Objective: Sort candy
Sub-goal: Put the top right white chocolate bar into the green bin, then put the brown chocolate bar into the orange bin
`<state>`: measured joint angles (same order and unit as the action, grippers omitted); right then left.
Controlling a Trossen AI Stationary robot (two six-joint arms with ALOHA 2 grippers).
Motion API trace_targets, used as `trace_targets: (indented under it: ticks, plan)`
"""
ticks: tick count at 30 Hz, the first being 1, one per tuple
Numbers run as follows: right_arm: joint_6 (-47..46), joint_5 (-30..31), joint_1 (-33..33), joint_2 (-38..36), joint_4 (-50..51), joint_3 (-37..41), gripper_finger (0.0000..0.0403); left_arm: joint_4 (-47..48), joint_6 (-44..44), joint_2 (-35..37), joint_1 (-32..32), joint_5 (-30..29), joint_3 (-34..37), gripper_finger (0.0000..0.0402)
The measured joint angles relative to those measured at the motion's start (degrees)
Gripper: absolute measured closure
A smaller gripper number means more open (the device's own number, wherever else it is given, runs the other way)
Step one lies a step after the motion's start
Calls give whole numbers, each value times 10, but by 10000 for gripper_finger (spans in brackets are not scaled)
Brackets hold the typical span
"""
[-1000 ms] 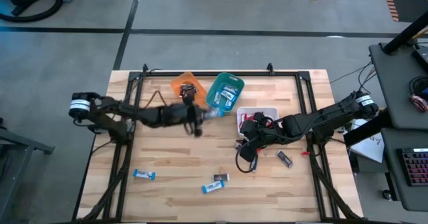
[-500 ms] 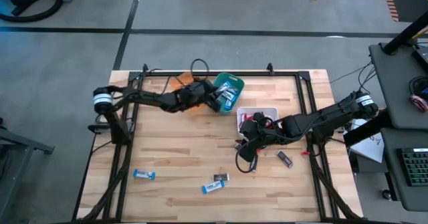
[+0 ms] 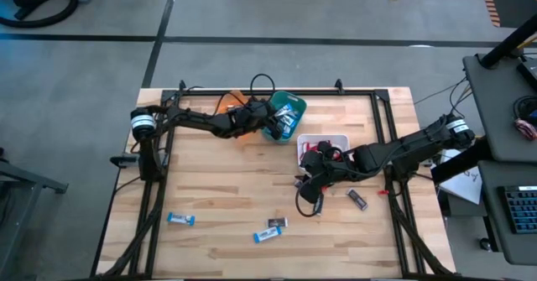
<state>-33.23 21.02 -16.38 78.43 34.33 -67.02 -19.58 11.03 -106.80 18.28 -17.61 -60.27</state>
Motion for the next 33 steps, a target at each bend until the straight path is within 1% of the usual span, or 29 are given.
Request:
trace_targets:
  ticks: [4,10,15,18,21,24,28,33]
  plan:
    - [1,0,0,0,-3,1,220,2,15,0,0,0,0,284]
    - [1,0,0,0,-4,1,220,1,15,0,0,0,0,242]
    - [2,0,0,0,-4,1,220,1,14,0,0,1,0,224]
    - [0,0,0,0,-4,1,220,4,2,6,-1,9,0,221]
    - [-11,1,-2,0,-5,1,220,5,-3,24,-4,49,0,223]
    - [-43,1,-11,0,-11,10,220,10,-19,49,-10,85,0,229]
    - [-101,0,-35,0,-29,30,220,31,-50,97,-26,92,10,239]
    - [-203,-5,-70,0,-32,59,220,31,-82,183,-53,92,56,247]
